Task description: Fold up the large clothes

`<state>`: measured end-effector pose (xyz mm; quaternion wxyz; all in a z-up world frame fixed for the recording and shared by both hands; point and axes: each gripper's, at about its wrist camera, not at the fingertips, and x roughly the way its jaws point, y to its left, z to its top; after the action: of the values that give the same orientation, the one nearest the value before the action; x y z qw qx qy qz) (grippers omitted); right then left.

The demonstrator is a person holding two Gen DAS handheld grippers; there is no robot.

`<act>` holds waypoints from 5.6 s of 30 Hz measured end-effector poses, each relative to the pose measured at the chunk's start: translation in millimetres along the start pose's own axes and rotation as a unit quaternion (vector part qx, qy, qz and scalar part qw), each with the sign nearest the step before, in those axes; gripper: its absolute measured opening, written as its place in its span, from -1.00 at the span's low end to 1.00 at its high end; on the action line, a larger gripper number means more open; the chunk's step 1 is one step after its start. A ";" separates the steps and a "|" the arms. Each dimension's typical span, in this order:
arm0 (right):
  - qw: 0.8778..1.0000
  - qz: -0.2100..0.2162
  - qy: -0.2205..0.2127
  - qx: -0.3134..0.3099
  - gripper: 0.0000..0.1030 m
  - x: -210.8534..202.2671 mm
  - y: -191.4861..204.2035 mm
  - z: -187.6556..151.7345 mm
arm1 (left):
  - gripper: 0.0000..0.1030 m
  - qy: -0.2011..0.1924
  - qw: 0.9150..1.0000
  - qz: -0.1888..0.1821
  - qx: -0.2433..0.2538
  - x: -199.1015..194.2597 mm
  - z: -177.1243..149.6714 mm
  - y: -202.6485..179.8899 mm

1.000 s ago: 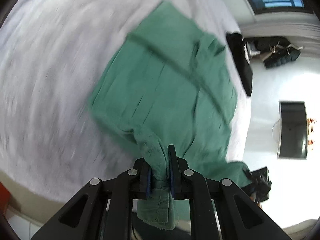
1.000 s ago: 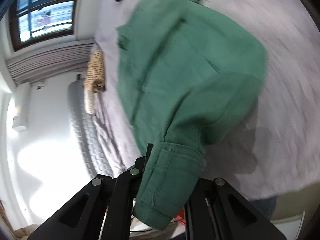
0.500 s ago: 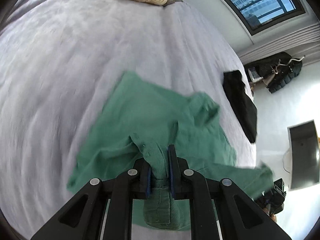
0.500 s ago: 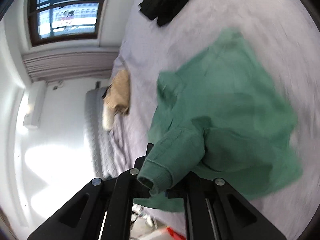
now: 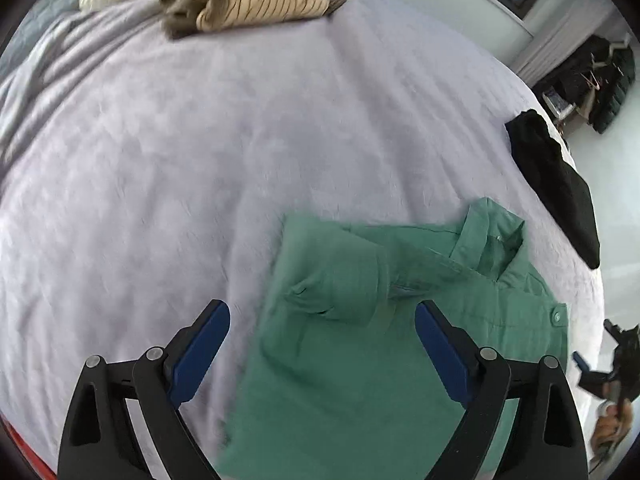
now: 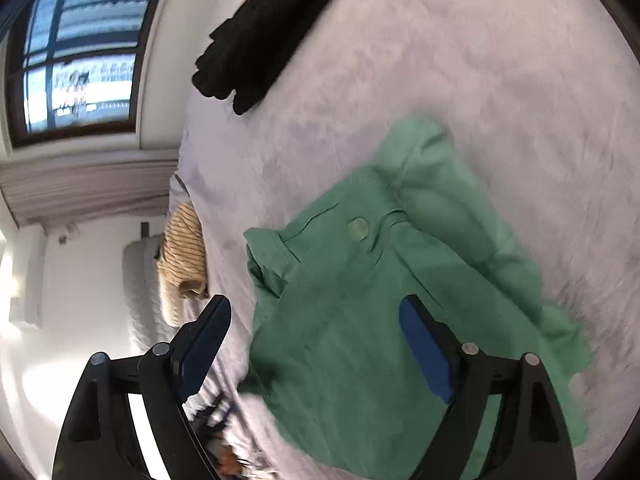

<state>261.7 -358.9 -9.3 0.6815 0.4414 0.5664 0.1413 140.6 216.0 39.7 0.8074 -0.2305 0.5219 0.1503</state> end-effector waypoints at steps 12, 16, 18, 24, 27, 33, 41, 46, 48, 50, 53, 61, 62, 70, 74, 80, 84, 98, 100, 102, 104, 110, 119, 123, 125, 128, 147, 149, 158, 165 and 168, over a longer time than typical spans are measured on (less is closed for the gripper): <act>0.970 -0.203 0.059 -0.120 -0.34 49.0 -21.9 -34.4 | 0.82 0.092 0.992 0.078 0.025 74.8 -62.9 14.4; 0.973 -0.205 0.040 -0.099 -0.77 35.1 -47.6 -33.7 | 0.82 0.104 0.989 0.102 0.022 79.9 -81.9 45.1; 0.969 -0.224 0.034 -0.098 -0.74 21.5 -50.1 -35.7 | 0.82 0.107 0.990 0.097 0.007 72.7 -85.5 61.8; 0.977 -0.198 -0.014 -0.080 0.54 -41.1 -50.4 -78.2 | 0.82 0.079 0.992 0.100 0.016 32.1 -90.4 69.7; 0.983 -0.180 -0.040 -0.017 0.54 -69.7 -75.3 -110.3 | 0.82 0.076 0.991 0.105 0.026 24.6 -97.8 68.5; 0.988 -0.104 -0.026 0.107 -0.67 -51.9 -127.3 -125.6 | 0.82 0.088 0.991 0.104 0.016 31.4 -109.7 64.0; 0.968 -0.246 0.013 -0.053 -0.88 -26.4 -93.2 -119.9 | 0.87 0.118 0.981 0.147 0.055 76.2 -142.6 53.1; 0.973 -0.230 0.011 -0.030 -0.85 -33.6 -105.6 -126.4 | 0.87 0.107 0.983 0.149 0.029 59.3 -152.9 72.2; 0.971 -0.236 0.014 -0.034 -0.85 -41.4 -103.1 -132.4 | 0.87 0.109 0.981 0.156 0.020 53.3 -158.1 83.2; 0.971 -0.238 0.015 -0.036 -0.85 -56.4 -102.6 -141.2 | 0.87 0.112 0.980 0.167 0.005 48.3 -161.7 96.8; 0.971 -0.236 0.018 -0.041 -0.85 -70.0 -97.4 -157.2 | 0.86 0.119 0.976 0.184 -0.004 41.1 -167.5 107.6; 0.968 -0.235 0.058 -0.065 -0.73 -66.3 -73.2 -201.6 | 0.86 0.126 0.981 0.147 0.030 0.3 -192.2 88.3; 0.968 -0.235 0.063 -0.066 -0.73 -64.5 -70.6 -205.5 | 0.86 0.130 0.981 0.139 0.037 -3.6 -196.7 82.5; 0.961 -0.243 0.085 -0.103 0.02 -51.7 -40.2 -239.9 | 0.87 0.149 0.979 0.115 0.082 -19.6 -227.2 60.9; 0.957 -0.246 0.091 -0.123 0.10 -49.2 -22.4 -250.5 | 0.87 0.135 0.980 0.118 0.083 -41.0 -236.3 59.9; 0.949 -0.246 0.090 -0.172 0.32 -40.1 13.0 -264.4 | 1.00 0.121 0.983 0.107 0.092 -60.9 -236.6 52.5; 0.945 -0.243 0.090 -0.197 0.44 -34.3 33.9 -271.6 | 1.00 0.116 0.983 0.098 0.105 -65.8 -232.0 41.4; 0.942 -0.239 0.061 -0.227 0.99 -22.2 76.3 -287.3 | 1.00 0.102 0.985 0.068 0.120 -69.0 -223.0 38.5; 0.941 -0.238 0.064 -0.230 0.99 -19.4 78.6 -290.1 | 1.00 0.103 0.985 0.067 0.119 -67.6 -221.9 40.7; 0.942 -0.236 0.070 -0.229 0.99 -16.4 78.3 -292.5 | 1.00 0.104 0.985 0.067 0.119 -66.9 -221.1 41.8; 0.943 -0.236 0.077 -0.223 0.99 -12.8 76.2 -295.5 | 1.00 0.104 0.985 0.068 0.119 -67.2 -220.4 42.5; 0.943 -0.243 0.108 -0.202 0.99 -1.4 67.3 -305.0 | 1.00 0.103 0.986 0.071 0.108 -66.5 -218.6 46.8; 0.941 -0.254 0.128 -0.184 0.99 9.5 61.8 -313.1 | 1.00 0.123 0.985 0.065 0.101 -55.1 -220.6 54.3; 0.940 -0.258 0.137 -0.176 0.99 13.8 59.1 -318.2 | 1.00 0.128 0.985 0.059 0.096 -51.2 -219.3 56.5; 0.939 -0.261 0.142 -0.172 0.99 16.1 57.4 -320.8 | 1.00 0.130 0.986 0.056 0.094 -49.2 -218.3 57.5; 0.939 -0.263 0.147 -0.167 0.99 18.8 54.4 -324.3 | 1.00 0.130 0.985 0.054 0.098 -47.2 -216.4 59.4; 0.952 -0.216 0.177 -0.124 0.99 78.3 41.0 -337.9 | 1.00 0.143 0.983 0.052 0.101 -11.2 -200.2 82.4; 0.959 -0.189 0.176 -0.115 0.99 86.6 42.5 -336.2 | 1.00 0.139 0.985 0.040 0.094 -6.7 -193.5 87.1; 0.984 -0.004 0.173 -0.031 0.98 149.3 35.7 -324.0 | 1.00 0.120 0.991 -0.023 0.063 20.1 -163.7 99.3; 0.986 0.072 0.150 0.016 0.96 185.1 28.8 -326.6 | 1.00 0.101 0.990 -0.090 0.039 33.9 -143.2 105.3; 0.984 0.107 0.140 0.024 0.90 195.7 33.2 -324.8 | 1.00 0.104 0.986 -0.126 0.028 41.7 -133.6 111.4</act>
<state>43.0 -61.0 -100.6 0.5657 0.4913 0.6092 0.2598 0.6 240.0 -68.9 0.7676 -0.2861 0.5735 0.0081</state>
